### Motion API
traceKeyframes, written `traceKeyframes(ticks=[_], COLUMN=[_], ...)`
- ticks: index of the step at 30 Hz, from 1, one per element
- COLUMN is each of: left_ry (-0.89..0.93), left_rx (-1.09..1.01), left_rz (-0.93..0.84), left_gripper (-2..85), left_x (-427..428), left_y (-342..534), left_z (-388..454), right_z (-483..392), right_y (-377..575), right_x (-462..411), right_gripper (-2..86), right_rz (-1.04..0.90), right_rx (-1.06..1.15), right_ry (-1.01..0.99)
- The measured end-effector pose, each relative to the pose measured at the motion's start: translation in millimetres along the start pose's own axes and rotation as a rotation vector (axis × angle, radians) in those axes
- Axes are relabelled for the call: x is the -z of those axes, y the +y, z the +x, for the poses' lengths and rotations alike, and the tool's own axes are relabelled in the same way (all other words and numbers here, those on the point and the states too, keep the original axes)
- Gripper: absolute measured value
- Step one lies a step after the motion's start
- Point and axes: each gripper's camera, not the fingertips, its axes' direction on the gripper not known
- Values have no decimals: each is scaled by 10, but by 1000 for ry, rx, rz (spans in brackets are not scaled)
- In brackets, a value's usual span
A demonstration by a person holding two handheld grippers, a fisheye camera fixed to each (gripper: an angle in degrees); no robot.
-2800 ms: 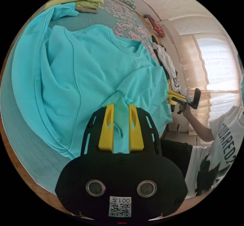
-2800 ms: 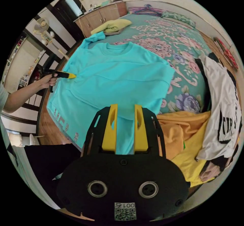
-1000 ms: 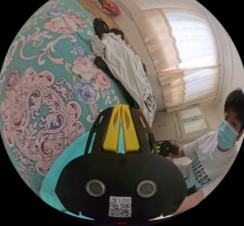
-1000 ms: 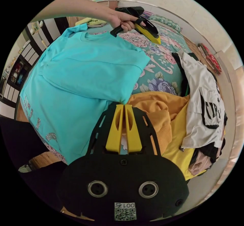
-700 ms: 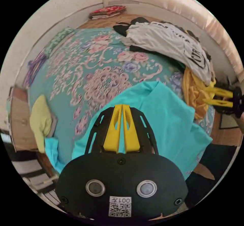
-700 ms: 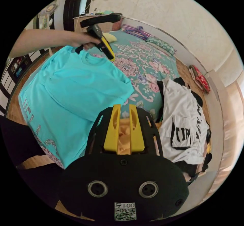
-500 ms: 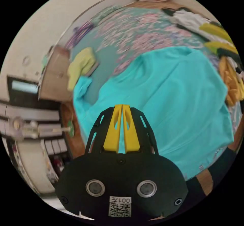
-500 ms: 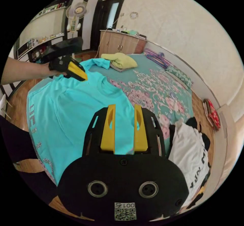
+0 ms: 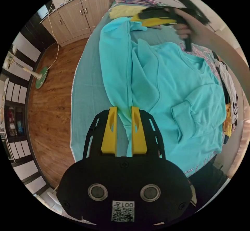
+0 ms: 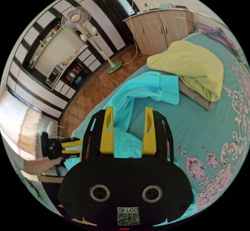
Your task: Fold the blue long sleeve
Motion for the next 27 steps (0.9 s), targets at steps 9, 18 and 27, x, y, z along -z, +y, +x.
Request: traceKeyframes(ticks=[9,18,27], left_ry=[192,279,527], left_rx=[16,122,441], left_rz=[135,323,632], left_gripper=[83,171,35], left_x=[257,363,284], left_y=[737,966,1694], left_z=[-1352,-3079,-4390], right_z=[-274,-1517,-2222], right_y=[-1041,-1657,-2352], right_x=[-662,-1269,-1713], right_gripper=[12,5,65], right_rz=[162,-137,-402], right_rx=[-121,329,730], right_ry=[-203,-347,-588])
